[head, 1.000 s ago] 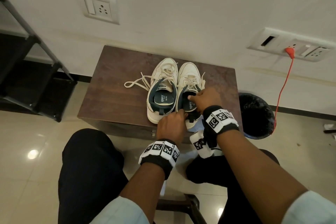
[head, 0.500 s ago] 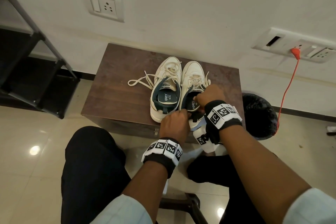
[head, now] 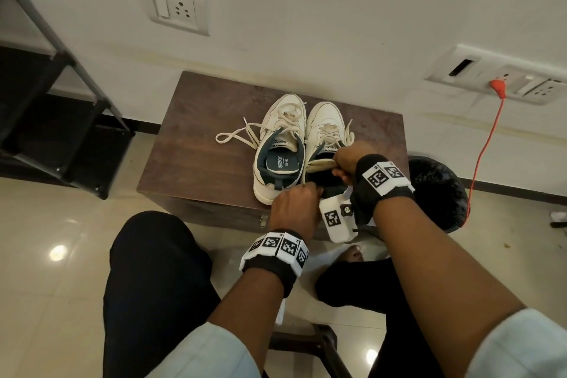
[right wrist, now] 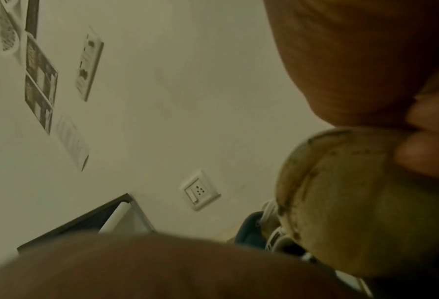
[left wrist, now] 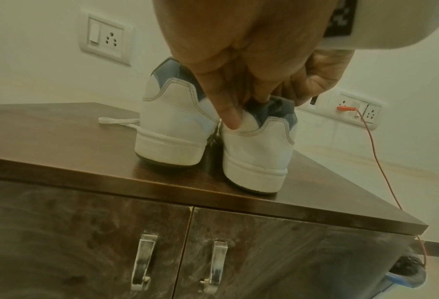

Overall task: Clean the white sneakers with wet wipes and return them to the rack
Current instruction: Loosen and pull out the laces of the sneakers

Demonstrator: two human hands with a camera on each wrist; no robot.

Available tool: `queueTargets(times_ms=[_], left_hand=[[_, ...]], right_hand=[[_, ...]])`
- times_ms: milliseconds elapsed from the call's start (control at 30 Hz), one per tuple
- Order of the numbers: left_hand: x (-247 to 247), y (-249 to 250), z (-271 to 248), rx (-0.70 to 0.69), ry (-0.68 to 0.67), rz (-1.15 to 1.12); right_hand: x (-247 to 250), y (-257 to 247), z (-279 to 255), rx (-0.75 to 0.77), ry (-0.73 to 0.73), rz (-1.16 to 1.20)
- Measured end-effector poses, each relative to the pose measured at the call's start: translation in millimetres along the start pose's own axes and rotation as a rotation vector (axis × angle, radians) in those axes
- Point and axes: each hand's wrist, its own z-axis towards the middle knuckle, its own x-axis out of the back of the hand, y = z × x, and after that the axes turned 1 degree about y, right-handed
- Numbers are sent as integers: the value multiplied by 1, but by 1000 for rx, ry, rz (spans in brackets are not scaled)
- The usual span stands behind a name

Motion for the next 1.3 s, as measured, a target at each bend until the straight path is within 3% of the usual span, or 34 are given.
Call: queueTargets(times_ms=[67, 267, 667, 800, 933, 1067, 1300], left_hand=[[0, 0, 0, 3, 11, 0], [-3, 0, 1, 19, 20, 21], [-6, -3, 0, -22, 122, -41], [-4, -3, 0, -25, 72, 49], [-7, -5, 1, -3, 60, 140], [-6, -3, -1, -18, 66, 97], [-6, -6, -2, -45, 57, 44]], right_hand=[[-5, 3, 6, 34, 24, -13], [-20, 12, 6, 191, 308, -304], [-31, 18, 2, 554, 353, -676], [-36, 14, 4, 595, 350, -791], [-37, 9, 6, 572, 358, -812], [-31, 9, 11, 412, 330, -625], [-27, 3, 15, 280, 140, -588]])
